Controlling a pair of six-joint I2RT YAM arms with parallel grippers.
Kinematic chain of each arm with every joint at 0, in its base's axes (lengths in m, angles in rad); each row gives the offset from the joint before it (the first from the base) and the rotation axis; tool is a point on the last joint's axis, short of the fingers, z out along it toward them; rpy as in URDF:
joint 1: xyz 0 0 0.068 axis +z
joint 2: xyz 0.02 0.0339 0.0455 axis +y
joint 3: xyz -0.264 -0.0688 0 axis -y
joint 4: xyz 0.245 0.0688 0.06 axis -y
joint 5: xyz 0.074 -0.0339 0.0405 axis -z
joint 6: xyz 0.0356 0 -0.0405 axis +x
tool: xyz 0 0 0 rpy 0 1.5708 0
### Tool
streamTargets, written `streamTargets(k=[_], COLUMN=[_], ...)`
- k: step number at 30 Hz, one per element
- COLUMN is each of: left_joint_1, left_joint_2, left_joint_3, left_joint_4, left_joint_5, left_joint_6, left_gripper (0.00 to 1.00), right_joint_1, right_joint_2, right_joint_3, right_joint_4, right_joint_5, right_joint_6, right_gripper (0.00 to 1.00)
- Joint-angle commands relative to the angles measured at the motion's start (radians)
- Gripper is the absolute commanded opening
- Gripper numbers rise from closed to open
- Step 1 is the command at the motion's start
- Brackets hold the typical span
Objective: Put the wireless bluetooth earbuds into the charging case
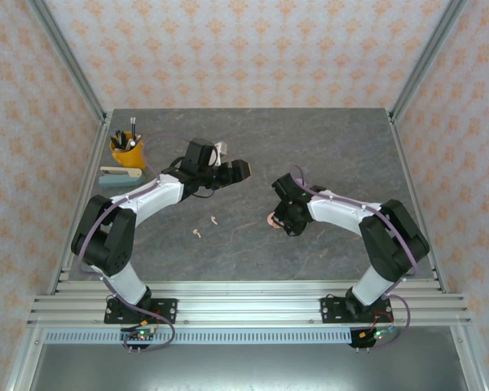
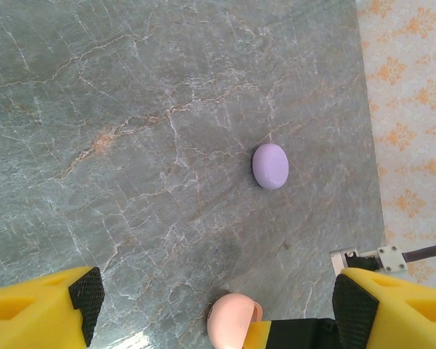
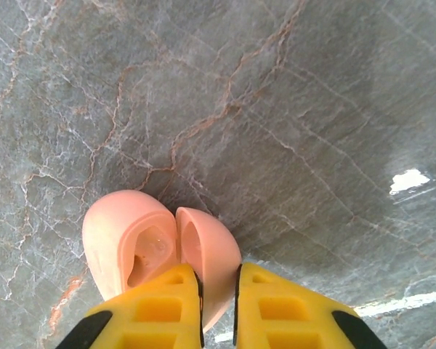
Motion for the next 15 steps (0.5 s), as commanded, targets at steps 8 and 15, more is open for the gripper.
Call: streamTargets(k=[8,15], left_joint_1=[-0.003,-0.003], left_joint_2=[0.002,-0.012], left_joint_3=[-0.002,-0.008], left_joint_4=[0.024,0.007], left_joint_5=[-0.01,-0.01], left_joint_6=[0.01,0.022], left_gripper=[0.85,0.85], right_joint_1=[0.008,0.007], right_joint_2=[0.036,0.003], right_joint_3=[-0.001,0.081], right_joint_4=[-0.1,-0.154], right_joint_5=[0.057,0.127], right_joint_6=[-0.079,-0.322], right_gripper=[0.1,0.13])
